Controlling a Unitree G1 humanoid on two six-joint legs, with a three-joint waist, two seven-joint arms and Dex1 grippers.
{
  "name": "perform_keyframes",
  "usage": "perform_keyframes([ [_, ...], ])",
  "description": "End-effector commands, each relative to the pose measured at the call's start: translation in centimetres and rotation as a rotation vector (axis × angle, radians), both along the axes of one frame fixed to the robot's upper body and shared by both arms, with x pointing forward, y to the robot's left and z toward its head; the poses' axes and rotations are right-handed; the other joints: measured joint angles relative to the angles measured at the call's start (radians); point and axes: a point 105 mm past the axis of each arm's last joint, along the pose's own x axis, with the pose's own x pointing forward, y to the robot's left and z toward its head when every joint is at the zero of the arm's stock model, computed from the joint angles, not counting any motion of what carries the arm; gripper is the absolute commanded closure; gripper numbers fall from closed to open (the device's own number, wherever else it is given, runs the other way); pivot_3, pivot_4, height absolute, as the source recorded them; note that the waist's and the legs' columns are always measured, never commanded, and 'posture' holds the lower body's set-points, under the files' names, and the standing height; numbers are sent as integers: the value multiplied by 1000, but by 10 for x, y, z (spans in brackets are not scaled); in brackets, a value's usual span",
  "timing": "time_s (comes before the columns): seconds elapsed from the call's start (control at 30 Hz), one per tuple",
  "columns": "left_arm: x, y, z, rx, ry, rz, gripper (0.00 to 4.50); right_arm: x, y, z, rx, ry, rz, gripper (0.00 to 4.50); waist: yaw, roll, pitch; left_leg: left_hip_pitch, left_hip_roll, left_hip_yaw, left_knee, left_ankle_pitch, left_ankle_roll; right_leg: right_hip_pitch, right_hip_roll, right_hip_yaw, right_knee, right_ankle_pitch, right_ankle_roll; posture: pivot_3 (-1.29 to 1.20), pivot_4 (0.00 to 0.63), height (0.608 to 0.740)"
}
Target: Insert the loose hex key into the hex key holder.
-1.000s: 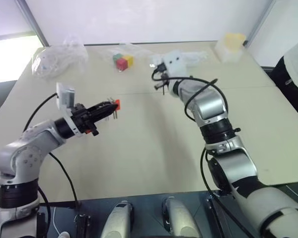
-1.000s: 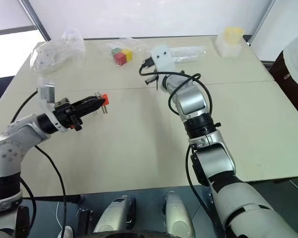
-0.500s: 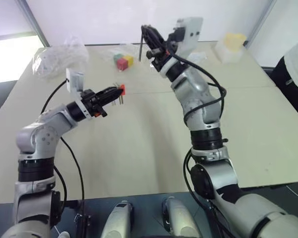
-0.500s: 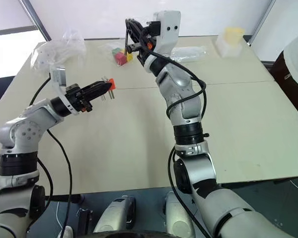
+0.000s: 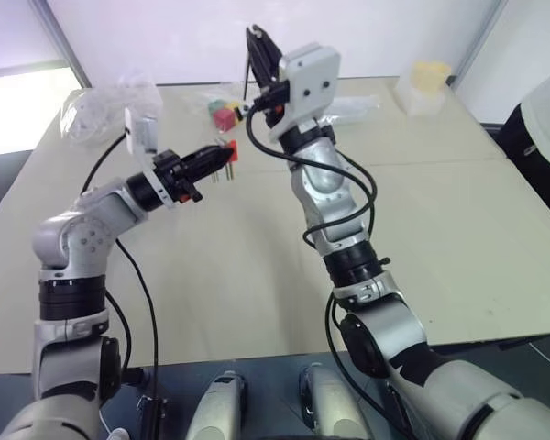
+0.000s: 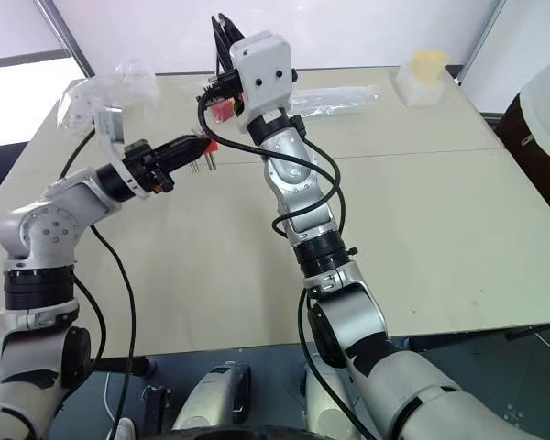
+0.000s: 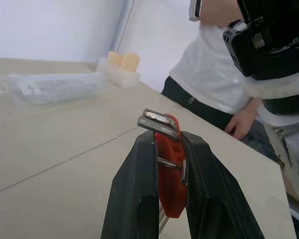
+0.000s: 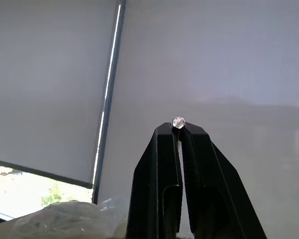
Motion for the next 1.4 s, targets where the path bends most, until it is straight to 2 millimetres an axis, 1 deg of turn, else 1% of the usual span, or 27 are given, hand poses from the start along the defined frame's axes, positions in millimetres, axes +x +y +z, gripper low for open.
perform_keyframes([
  [0.03,-4,2,20,-20,-60,-5,4279,-16,8,12,9,-76,38,4469,0,0,0,0,0,0,0,0,0,0,0,0,0,0,0,0,150,740],
  [0.17,-3,1,24,-23,-71,-7,4279,-22,15,6,-18,-96,57,4469,-2,0,0,0,0,0,0,0,0,0,1,0,0,0,0,0,150,740],
  [0.43,-4,-4,30,-36,-77,-20,4279,-27,26,-5,-60,-98,79,4469,-1,0,0,0,0,0,0,0,0,0,1,0,0,0,0,0,150,740],
  [0.73,-4,-1,29,-48,-71,-16,4279,-26,24,-5,-64,-99,72,4469,-1,0,0,0,0,0,0,0,0,0,1,0,0,0,0,0,150,740],
  [1.03,-8,5,26,-64,-57,-16,4279,-21,16,3,-58,-112,45,4469,-1,0,0,0,0,0,0,0,0,0,1,0,0,0,0,0,150,740],
  [1.4,-11,2,27,-77,-51,-26,4279,-22,18,4,-62,-112,52,4469,-1,0,0,0,0,0,0,0,0,0,1,0,1,0,0,0,150,740],
])
